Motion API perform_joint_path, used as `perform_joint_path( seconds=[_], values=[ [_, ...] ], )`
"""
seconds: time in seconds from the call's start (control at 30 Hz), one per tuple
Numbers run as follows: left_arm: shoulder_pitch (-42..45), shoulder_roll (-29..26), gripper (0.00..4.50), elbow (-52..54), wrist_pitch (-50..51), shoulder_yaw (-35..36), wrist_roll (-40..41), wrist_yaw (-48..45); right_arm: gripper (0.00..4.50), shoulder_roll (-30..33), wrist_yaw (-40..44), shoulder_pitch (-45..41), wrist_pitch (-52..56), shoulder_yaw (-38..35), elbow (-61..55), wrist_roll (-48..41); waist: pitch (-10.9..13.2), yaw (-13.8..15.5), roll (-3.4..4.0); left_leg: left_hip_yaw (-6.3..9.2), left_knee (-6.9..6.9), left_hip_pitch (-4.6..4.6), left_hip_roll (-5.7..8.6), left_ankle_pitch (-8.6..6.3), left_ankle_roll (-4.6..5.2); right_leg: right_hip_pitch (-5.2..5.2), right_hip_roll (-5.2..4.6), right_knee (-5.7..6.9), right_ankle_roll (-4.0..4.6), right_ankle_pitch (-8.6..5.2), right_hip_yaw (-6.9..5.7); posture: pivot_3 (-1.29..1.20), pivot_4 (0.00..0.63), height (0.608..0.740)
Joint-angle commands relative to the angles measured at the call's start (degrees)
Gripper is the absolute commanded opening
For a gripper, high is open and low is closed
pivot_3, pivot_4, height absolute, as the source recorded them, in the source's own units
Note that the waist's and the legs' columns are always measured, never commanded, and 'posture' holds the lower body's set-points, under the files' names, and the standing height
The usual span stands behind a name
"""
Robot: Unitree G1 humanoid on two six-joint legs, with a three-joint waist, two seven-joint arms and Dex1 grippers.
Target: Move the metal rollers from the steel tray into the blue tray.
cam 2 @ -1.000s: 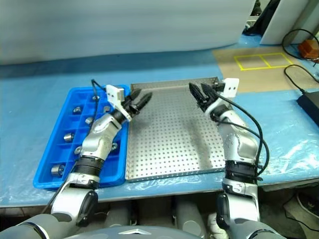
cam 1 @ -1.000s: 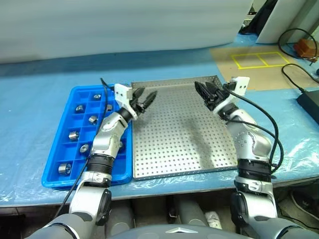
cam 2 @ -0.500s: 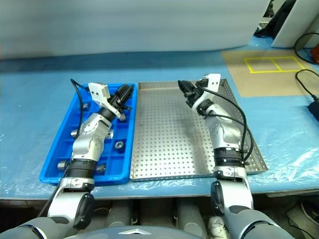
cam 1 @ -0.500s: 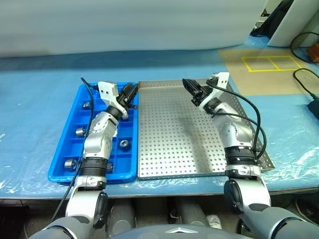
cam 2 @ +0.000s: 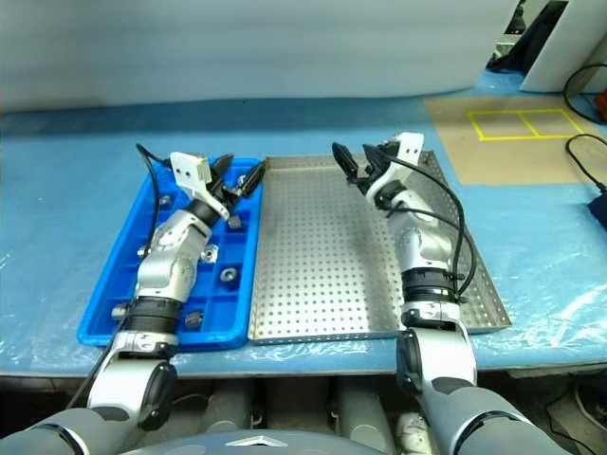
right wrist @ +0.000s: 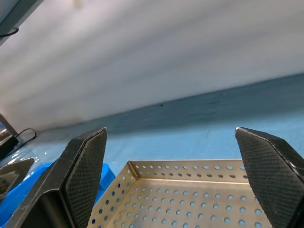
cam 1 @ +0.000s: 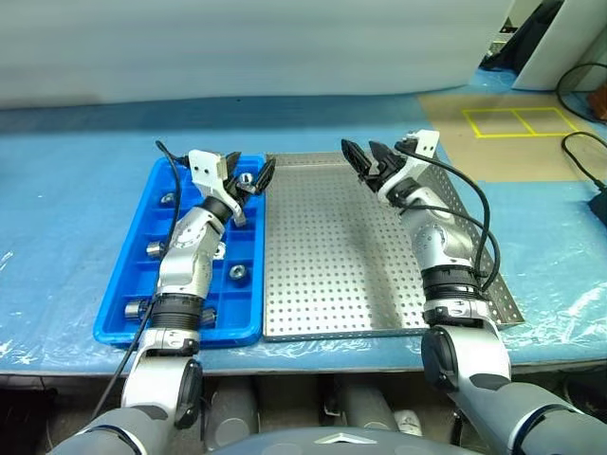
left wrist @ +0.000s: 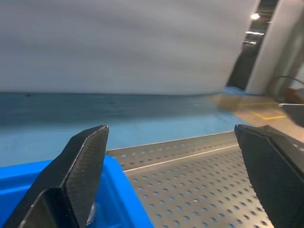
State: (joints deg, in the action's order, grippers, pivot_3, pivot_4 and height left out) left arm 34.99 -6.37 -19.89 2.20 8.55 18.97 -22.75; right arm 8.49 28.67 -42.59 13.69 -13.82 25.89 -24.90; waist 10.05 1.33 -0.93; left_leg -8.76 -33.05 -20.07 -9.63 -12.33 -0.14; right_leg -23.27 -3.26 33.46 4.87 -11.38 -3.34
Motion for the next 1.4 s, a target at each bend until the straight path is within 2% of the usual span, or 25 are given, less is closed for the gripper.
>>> perform_joint_path(
  seconds=[0.03, 0.27, 0.37, 0.43, 0.53, 0.67, 0.73, 0.83, 0.87, 1.1, 1.23, 1.37, 1.4],
  values=[
    [3.7, 0.8, 4.5, -0.3, -2.6, -0.4, -0.5, 0.2, 4.47, -0.8, 0.3, -1.6, -0.1, -0.2, 0.1, -1.2, 0.0, 0.2, 0.0, 0.0, 0.0, -0.01, 0.0, 0.0, 0.0, 0.0, -0.01, 0.0, 0.0, 0.0, 0.0, -0.02, 0.15, 0.74],
    [4.7, 1.0, 4.5, -2.9, -5.2, -1.0, -1.8, 0.2, 4.47, -1.4, 2.2, -2.6, -0.1, 0.3, 0.1, -1.6, 0.0, 0.3, 0.0, -0.01, 0.04, -0.04, -0.01, 0.0, 0.02, -0.07, 0.0, -0.02, 0.0, 0.0, 0.0, -0.03, 0.15, 0.74],
    [5.0, 0.8, 3.92, -3.6, -6.4, -0.9, -1.8, -0.3, 4.5, -1.6, 4.3, -2.5, -1.1, 0.3, -0.3, -1.9, 0.0, 0.3, 0.0, -0.01, 0.04, -0.04, -0.01, 0.0, 0.02, -0.06, -0.01, -0.02, 0.0, 0.0, 0.0, -0.03, 0.15, 0.74],
    [5.1, 1.0, 3.2, -3.6, -7.1, -0.2, -1.0, -0.3, 4.5, -1.6, 5.1, -2.9, -2.0, 0.5, -0.2, -1.6, 0.0, 0.4, 0.0, -0.01, 0.04, -0.04, 0.0, 0.0, 0.02, -0.06, -0.01, -0.02, 0.01, 0.0, 0.0, -0.04, 0.15, 0.74],
    [5.0, 1.1, 2.06, -3.3, -7.6, 0.0, -0.8, -0.1, 3.53, -1.9, 4.7, -3.7, -2.2, -0.2, -0.5, -2.2, 0.0, 0.4, 0.01, -0.01, 0.04, -0.04, -0.01, 0.0, 0.01, -0.07, -0.01, -0.02, 0.0, 0.0, 0.0, -0.05, 0.15, 0.74],
    [5.2, 1.1, 0.55, -4.0, -8.2, 0.0, -1.0, -0.3, 2.02, -1.8, 4.8, -3.5, -3.1, -0.3, -0.4, -2.2, 0.0, 0.5, 0.0, -0.01, 0.05, -0.04, -0.01, 0.0, 0.02, -0.07, -0.01, -0.03, 0.0, 0.0, 0.0, -0.06, 0.15, 0.74],
    [5.6, 1.3, 0.0, -4.8, -8.4, -0.1, -1.5, 0.1, 1.33, -1.5, 4.1, -3.6, -3.8, 0.0, 0.6, -1.2, 0.0, 0.6, 0.0, -0.01, 0.05, -0.05, -0.01, 0.0, 0.02, -0.07, -0.01, -0.03, 0.0, 0.0, 0.0, -0.07, 0.15, 0.74],
    [6.2, 1.1, 0.0, -5.8, -7.8, -1.8, -3.2, -0.4, 0.25, -0.8, 3.0, -4.2, -4.6, 1.2, 1.5, 0.9, 0.0, 0.7, 0.01, -0.02, 0.05, -0.04, -0.01, 0.0, 0.01, -0.07, -0.01, -0.04, 0.0, 0.0, 0.0, -0.08, 0.15, 0.74],
    [6.3, 0.9, 0.0, -6.5, -8.5, -2.2, -4.0, -0.4, 0.03, -0.7, 2.9, -4.4, -6.1, 1.3, 1.4, 1.5, 0.0, 0.7, 0.0, -0.02, 0.05, -0.04, -0.01, 0.0, 0.01, -0.07, -0.01, -0.04, 0.0, 0.0, 0.0, -0.08, 0.15, 0.74],
    [6.3, 1.9, 0.0, -7.7, -9.0, -2.1, -4.3, 0.5, 0.03, 1.9, -3.7, -5.5, -12.5, 2.0, 4.7, 8.4, 0.1, 0.7, 0.01, -0.06, 0.1, -0.05, -0.01, 0.11, -0.18, -0.11, -0.01, -0.06, 0.0, -0.01, 0.0, -0.11, 0.15, 0.74],
    [6.6, 2.2, 0.0, -7.7, -10.7, -1.7, -4.1, 0.1, 0.03, 3.4, -5.1, -4.6, -19.2, 1.8, 0.4, 10.2, 0.1, 0.7, 0.01, -0.07, 0.13, -0.09, 0.0, 0.11, -0.19, -0.12, -0.01, -0.13, 0.0, 0.0, 0.0, -0.14, 0.15, 0.74],
    [7.3, 1.9, 0.0, -8.3, -10.6, -1.8, -4.3, -0.5, 0.03, 4.9, -5.4, -4.9, -18.2, 2.9, -5.7, 10.9, 0.1, 0.0, 0.02, -0.11, 0.13, -0.14, 0.0, 0.09, -0.14, -0.17, 0.0, -0.14, 0.0, 0.0, 0.01, -0.22, 0.15, 0.74],
    [7.4, 1.9, 0.0, -9.2, -11.5, -2.4, -5.0, -1.1, 0.2, 5.1, -3.9, -4.3, -16.7, 3.2, -7.0, 9.7, 0.1, 0.0, 0.02, -0.11, 0.13, -0.13, 0.0, 0.04, -0.05, -0.17, 0.0, -0.14, 0.0, 0.0, 0.01, -0.24, 0.15, 0.74]
  ],
)
